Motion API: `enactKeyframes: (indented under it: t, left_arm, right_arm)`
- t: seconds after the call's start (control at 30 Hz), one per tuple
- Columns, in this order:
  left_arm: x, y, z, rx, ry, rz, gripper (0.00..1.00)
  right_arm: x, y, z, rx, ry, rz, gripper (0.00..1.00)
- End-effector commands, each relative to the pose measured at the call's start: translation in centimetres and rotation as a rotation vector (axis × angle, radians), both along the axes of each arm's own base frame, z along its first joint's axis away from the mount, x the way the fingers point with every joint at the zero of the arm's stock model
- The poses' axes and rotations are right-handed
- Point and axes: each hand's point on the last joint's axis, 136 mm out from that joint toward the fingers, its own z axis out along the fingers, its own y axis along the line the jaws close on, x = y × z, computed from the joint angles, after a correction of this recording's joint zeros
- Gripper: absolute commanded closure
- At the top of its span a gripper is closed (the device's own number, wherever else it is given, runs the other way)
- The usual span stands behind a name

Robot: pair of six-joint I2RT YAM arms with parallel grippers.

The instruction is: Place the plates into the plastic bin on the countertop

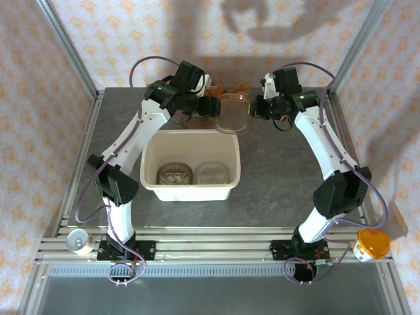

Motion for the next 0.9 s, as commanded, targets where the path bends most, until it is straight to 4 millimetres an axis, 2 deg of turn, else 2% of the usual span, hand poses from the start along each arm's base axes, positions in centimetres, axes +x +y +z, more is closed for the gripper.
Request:
enactKeyframes:
  t: [0.0, 0.23, 0.37, 0.47, 0.87]
  left_arm:
    - [-0.1, -0.8, -1.5, 0.001, 0.043, -0.031, 0.44]
    - [-0.3, -2.1, -2.3, -0.056, 0.094, -0.060, 0.61]
    - [-0.4, -2.0, -2.3, -0.055, 0.097, -0.062, 0.64]
    - [-0.5, -2.0, -2.1, -0.059, 0.094, -0.062, 0.73]
    - [-0.5, -1.4, -1.7, -0.042, 0.079, -0.037, 0.72]
  right_arm:
    - [-1.3, 0.6, 2.2, 0.071, -0.049, 0.017, 1.00]
    - [-1.6, 0.9, 2.4, 0.094, -0.050, 0.027, 1.00]
    - [-1.7, 1.0, 2.7, 0.105, -0.056, 0.032, 1.00]
    - [-1.6, 0.9, 2.4, 0.098, -0.050, 0.029, 1.00]
    - [-1.7, 0.7, 1.1, 0.076, -0.022, 0.021, 1.00]
